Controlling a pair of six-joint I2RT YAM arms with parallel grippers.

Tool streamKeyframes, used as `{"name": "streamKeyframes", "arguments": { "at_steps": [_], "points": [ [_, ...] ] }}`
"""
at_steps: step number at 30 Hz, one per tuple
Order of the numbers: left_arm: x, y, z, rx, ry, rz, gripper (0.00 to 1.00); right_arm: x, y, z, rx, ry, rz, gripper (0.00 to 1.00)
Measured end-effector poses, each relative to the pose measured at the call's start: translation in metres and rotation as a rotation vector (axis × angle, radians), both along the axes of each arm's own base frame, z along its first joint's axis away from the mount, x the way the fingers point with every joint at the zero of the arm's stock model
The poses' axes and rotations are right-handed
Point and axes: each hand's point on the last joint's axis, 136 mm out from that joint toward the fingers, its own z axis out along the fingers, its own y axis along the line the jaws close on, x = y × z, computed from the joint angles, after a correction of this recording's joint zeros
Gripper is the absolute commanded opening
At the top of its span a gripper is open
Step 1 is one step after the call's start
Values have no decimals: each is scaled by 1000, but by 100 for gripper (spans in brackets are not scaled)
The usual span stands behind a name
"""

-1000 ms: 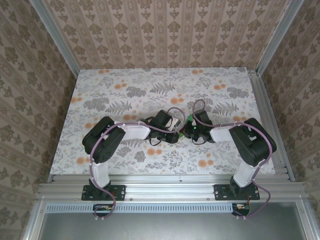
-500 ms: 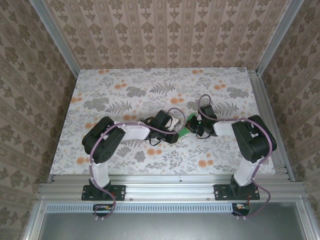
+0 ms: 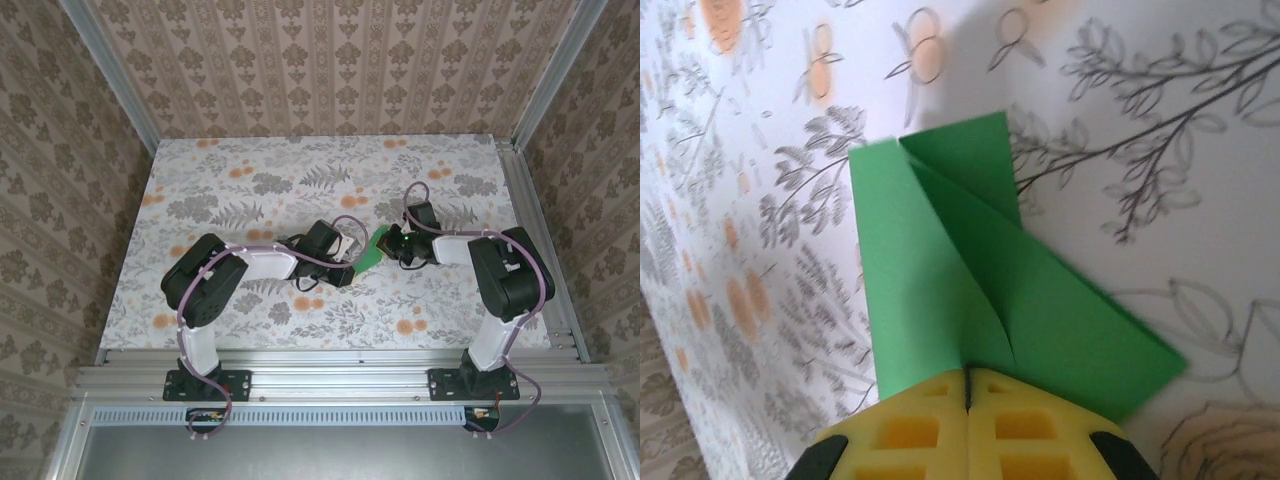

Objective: Fold a paper plane with a square sheet of paper (pick it up from the middle)
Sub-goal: Fold the wing for the fifth time at the center of the table.

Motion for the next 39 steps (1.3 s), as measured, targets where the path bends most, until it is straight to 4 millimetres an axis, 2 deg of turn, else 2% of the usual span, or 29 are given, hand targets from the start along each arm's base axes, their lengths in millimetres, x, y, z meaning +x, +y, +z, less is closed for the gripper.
{"name": "streamKeyframes", "arguments": {
  "at_steps": [6,9,13,19,23,33,39],
  "points": [
    [0,0,0,1,3,-1,10,-22,26,43,63,-71,63,4],
    [0,0,0,0,3,-2,10,-33,48,53,91,-87,101,3],
    [-1,0,1,-1,7,-3,10,-37,65,39,110,-57,117,3],
    [-2,1,1,-2,6,-3,10,-36,66,4,92,5,104,3],
    [-3,2,1,-2,6,-3,10,-32,64,-8,66,13,101,3],
    [-1,3,1,-15,-11,-3,10,-19,62,-11,24,19,133,3],
    [-2,5,1,-23,-32,-15,10,-4,51,-11,14,24,119,3]
  ]
}}
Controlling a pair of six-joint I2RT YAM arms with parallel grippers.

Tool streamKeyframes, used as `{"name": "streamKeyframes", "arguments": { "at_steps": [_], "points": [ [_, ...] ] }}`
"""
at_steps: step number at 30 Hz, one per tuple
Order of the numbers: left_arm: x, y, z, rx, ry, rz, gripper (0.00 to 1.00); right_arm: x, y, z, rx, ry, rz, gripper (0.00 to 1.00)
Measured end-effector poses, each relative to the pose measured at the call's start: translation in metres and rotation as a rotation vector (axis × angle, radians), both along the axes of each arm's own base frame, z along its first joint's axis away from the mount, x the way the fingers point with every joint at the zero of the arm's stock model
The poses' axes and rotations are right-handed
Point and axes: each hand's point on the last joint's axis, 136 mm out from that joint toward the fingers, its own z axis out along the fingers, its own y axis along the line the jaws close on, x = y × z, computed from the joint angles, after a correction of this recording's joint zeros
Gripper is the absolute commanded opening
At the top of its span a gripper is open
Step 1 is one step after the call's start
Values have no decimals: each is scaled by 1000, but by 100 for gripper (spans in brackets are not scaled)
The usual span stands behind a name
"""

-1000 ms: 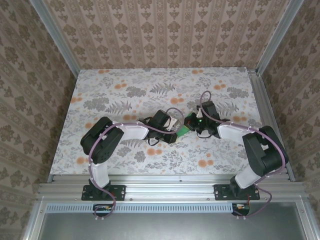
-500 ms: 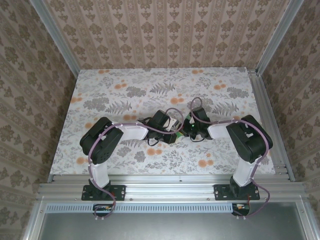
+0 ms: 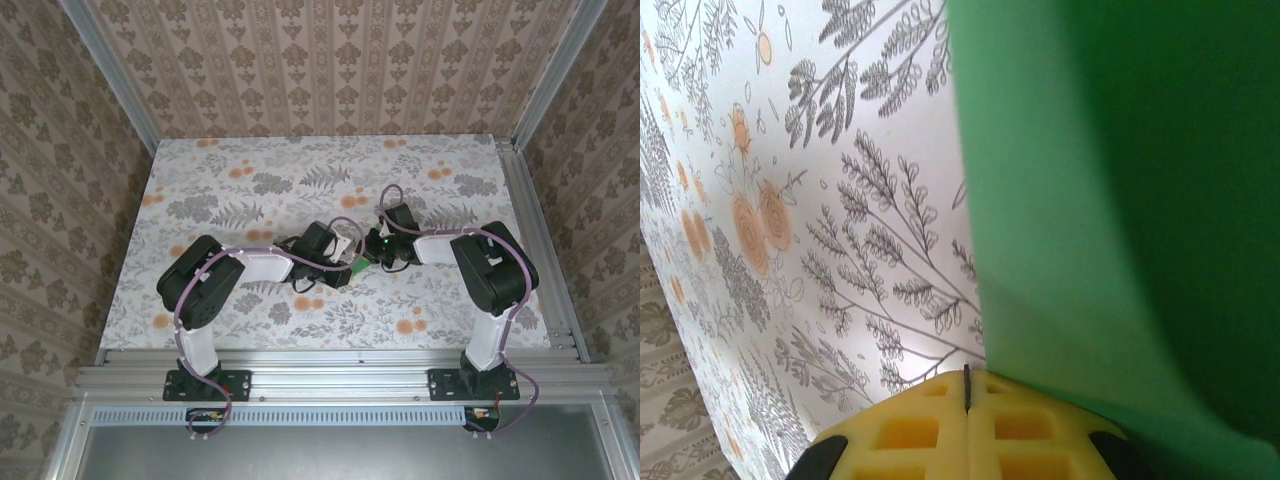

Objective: Fold a paper plane with a square sheet of paper (pick it up from the middle)
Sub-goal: Fold the wing for the fifth time at the center of the table.

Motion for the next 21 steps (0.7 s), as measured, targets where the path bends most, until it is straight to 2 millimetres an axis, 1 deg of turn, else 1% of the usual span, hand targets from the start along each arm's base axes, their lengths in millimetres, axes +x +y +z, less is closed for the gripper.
{"name": "streamKeyframes", "arguments": {
  "at_steps": [6,12,21],
  "points": [
    [0,1,0,-3,-8,-5,10,3,-2,0,0,24,15,3],
    [1,3,0,-11,-17,0,9,10,-8,-1,11,25,19,3],
    [2,5,0,-17,-19,3,9,14,-13,-1,68,47,41,3]
  ]
}}
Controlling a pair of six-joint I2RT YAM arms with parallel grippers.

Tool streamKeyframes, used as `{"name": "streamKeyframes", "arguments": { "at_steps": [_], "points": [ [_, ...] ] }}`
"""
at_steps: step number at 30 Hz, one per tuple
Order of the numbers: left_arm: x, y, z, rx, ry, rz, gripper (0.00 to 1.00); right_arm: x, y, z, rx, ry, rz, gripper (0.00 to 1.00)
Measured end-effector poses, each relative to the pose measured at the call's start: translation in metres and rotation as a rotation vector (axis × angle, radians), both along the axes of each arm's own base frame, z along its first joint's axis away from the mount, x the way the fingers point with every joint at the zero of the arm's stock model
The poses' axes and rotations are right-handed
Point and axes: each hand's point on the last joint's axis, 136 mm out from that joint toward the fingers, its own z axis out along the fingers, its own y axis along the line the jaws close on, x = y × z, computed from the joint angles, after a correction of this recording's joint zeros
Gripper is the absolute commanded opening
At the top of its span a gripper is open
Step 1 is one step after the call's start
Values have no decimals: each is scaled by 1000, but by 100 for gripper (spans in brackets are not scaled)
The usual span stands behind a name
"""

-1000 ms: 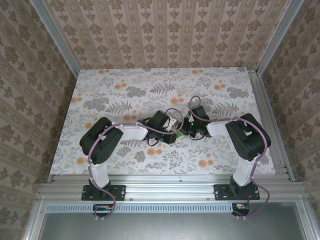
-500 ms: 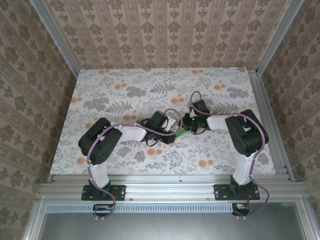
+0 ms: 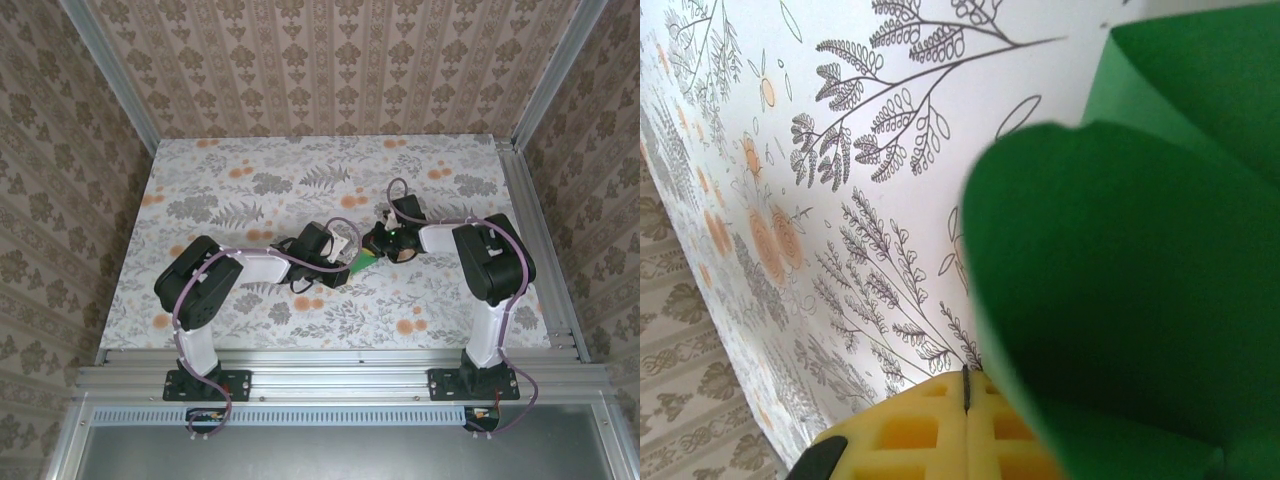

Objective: Fold a paper plane with a square sheet of paper (pick it up from the middle)
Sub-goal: Fold the wing for the fifth time at the center of the table.

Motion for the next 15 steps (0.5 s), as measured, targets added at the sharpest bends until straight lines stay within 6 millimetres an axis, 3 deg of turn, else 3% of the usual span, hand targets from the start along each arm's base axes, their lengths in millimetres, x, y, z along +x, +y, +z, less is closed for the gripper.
{"name": "streamKeyframes", "arguments": {
  "at_steps": [6,15],
  "points": [
    [1,1,0,-2,-2,-7,9,14,-16,1,26,-1,-35,3],
    [0,1,0,-2,1,-12,9,61,-63,2,-20,-55,-169,3]
  ]
}}
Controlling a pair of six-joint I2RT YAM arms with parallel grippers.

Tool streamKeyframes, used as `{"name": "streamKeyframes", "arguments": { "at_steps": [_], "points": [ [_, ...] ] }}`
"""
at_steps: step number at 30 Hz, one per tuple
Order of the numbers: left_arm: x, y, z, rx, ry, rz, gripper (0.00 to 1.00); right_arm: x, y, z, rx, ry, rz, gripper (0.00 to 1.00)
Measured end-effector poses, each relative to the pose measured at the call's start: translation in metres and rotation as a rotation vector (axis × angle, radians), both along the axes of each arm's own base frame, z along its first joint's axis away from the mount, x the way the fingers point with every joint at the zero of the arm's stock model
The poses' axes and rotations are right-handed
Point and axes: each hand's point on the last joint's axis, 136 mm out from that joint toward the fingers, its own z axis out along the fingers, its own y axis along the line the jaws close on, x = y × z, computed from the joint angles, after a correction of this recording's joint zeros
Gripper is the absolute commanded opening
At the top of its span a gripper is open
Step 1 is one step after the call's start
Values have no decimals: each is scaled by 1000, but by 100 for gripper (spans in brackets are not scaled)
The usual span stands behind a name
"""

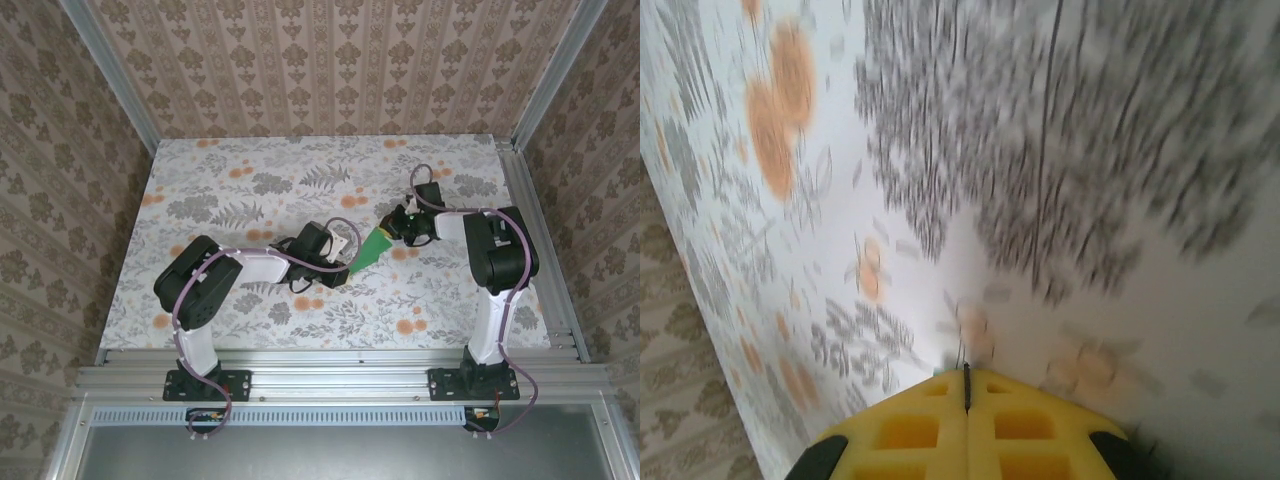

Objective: Fold a paper plane with a square sheet of paper (pick it up from the middle)
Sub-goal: Fold the wing for the fifth time at the center of the table.

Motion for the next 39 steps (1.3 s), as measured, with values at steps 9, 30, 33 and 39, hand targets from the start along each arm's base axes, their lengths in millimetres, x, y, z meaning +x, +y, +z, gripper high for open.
{"name": "streamKeyframes", "arguments": {
  "at_steps": [9,30,33,39],
  "points": [
    [-10,6,-1,8,46,-14,9,18,-18,2,-42,-32,-46,3],
    [-14,6,0,19,73,-22,9,-80,88,29,46,-26,177,2],
    [-14,7,0,19,73,-22,9,-74,79,8,2,12,160,2],
    [-16,8,-1,19,76,-23,9,-50,57,2,-56,-6,133,2]
  ]
}}
